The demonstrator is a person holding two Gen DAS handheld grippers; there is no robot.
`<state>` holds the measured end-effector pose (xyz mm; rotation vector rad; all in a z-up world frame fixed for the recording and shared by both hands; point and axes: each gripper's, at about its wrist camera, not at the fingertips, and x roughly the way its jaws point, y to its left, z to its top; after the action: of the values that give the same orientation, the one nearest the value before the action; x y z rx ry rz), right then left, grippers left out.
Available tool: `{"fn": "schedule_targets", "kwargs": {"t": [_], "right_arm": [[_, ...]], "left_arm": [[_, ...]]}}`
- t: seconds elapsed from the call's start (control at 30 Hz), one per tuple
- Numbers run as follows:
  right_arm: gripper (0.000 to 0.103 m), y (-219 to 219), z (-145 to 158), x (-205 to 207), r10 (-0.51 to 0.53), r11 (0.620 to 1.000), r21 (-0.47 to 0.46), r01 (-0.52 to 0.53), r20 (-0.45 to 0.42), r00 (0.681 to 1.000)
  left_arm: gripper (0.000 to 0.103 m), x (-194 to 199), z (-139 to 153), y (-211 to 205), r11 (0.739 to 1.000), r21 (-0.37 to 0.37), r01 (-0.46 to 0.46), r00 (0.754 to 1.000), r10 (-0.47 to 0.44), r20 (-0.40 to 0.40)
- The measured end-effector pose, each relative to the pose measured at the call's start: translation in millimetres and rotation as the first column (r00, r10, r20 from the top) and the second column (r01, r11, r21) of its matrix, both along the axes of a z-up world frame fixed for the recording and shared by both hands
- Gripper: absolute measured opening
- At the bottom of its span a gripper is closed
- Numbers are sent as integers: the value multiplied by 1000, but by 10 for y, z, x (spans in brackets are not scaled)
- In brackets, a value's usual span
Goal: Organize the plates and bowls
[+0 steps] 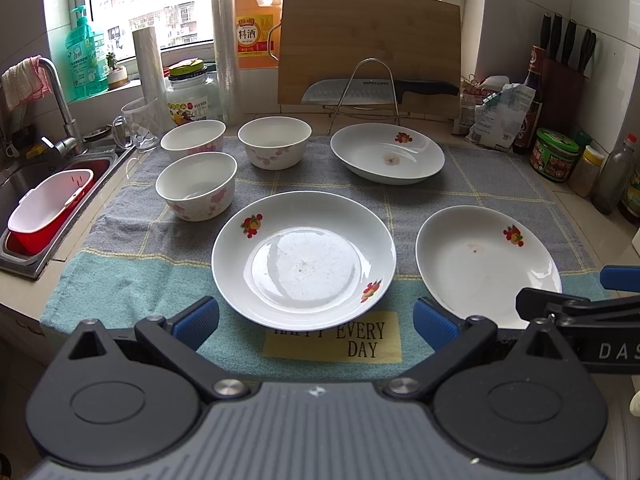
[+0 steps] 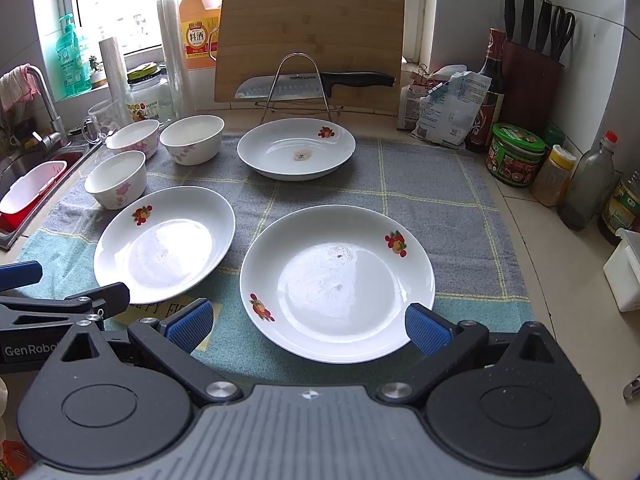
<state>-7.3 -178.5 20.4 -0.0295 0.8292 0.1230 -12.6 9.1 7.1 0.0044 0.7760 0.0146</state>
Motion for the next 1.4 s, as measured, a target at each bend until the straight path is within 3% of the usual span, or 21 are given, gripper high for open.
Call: {"fn": "schedule_targets", "kwargs": {"t": [1.4], "right_arm": [[103,-81,21,-89,31,999,12,-32,47,998]], "left_arm": [[102,-53,44,-62,999,-36,11,1000,-10,24]]}}
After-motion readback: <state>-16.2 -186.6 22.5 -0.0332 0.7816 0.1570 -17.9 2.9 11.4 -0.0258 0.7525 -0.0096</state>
